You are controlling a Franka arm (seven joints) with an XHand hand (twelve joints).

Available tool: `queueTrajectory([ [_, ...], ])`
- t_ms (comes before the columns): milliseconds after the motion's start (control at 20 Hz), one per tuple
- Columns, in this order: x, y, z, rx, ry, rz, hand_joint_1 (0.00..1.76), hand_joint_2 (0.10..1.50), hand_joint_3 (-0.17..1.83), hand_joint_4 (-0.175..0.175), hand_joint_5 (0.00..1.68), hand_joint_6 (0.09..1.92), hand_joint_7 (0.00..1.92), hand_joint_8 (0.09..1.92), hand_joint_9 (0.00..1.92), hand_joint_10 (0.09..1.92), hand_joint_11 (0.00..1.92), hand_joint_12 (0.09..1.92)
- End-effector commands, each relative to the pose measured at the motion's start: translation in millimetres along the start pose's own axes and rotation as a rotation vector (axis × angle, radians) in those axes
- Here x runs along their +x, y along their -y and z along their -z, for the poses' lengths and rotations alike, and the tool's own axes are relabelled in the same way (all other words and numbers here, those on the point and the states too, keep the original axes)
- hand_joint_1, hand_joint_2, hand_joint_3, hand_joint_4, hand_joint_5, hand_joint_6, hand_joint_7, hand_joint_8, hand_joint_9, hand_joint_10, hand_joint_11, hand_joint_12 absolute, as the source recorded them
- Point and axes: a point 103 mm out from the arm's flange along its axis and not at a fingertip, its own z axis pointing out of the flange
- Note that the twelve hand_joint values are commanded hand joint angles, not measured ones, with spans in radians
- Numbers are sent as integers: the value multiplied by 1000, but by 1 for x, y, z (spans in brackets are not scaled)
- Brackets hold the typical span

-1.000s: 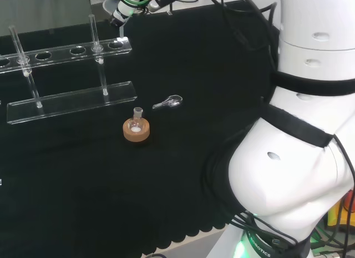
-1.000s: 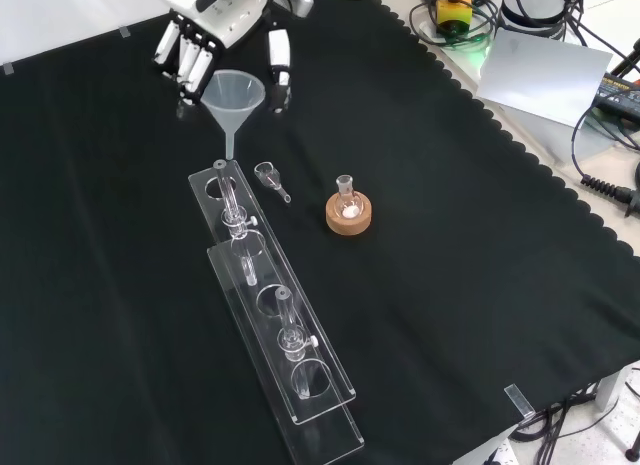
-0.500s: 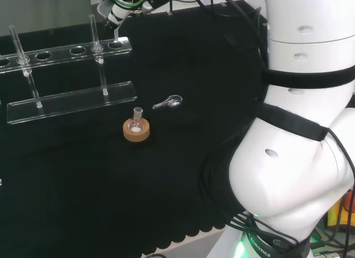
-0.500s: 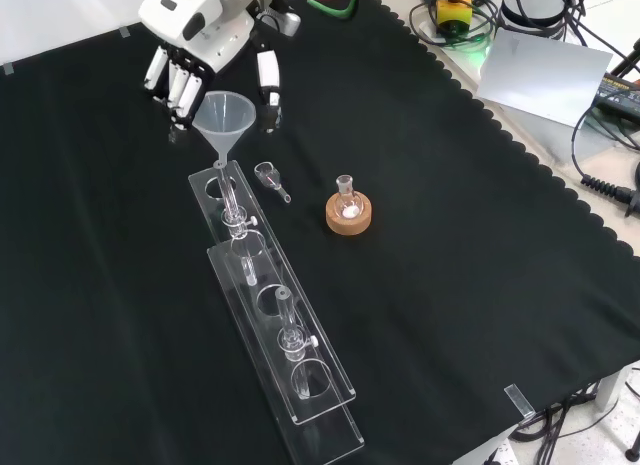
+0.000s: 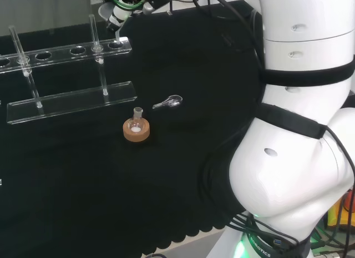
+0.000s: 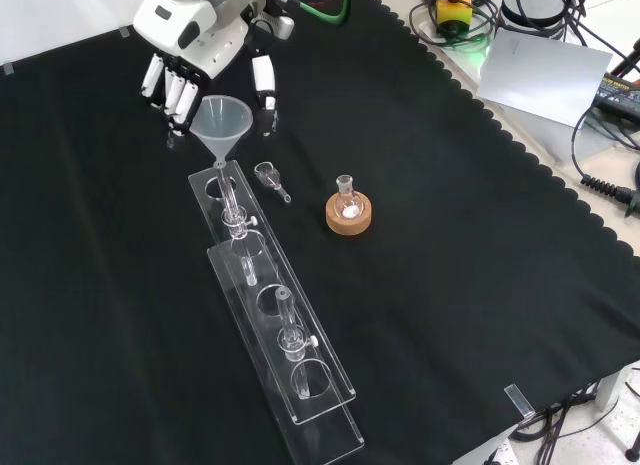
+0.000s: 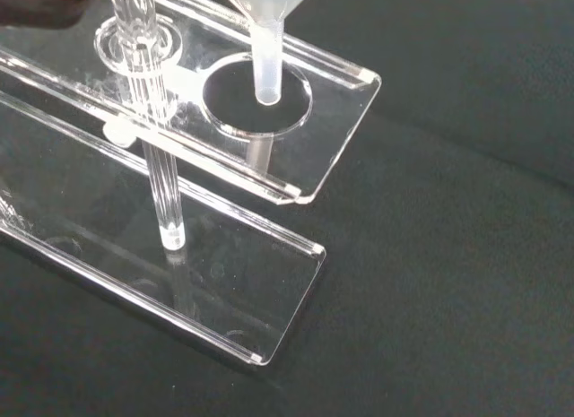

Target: Put the funnel back on the funnel stand.

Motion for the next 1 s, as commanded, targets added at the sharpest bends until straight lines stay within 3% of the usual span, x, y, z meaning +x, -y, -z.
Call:
queueTrajectory([
  [50, 5, -15, -10, 33, 24, 4, 664, 735, 412, -54, 542, 298, 663, 712, 971, 525, 458, 1317],
  [350, -12, -13, -16, 32, -2, 4, 665, 734, 415, -54, 538, 305, 663, 713, 971, 526, 461, 1318],
  [1000, 5, -31, -28, 78, 31, 2, 664, 731, 418, -52, 513, 318, 592, 716, 842, 511, 453, 1317],
])
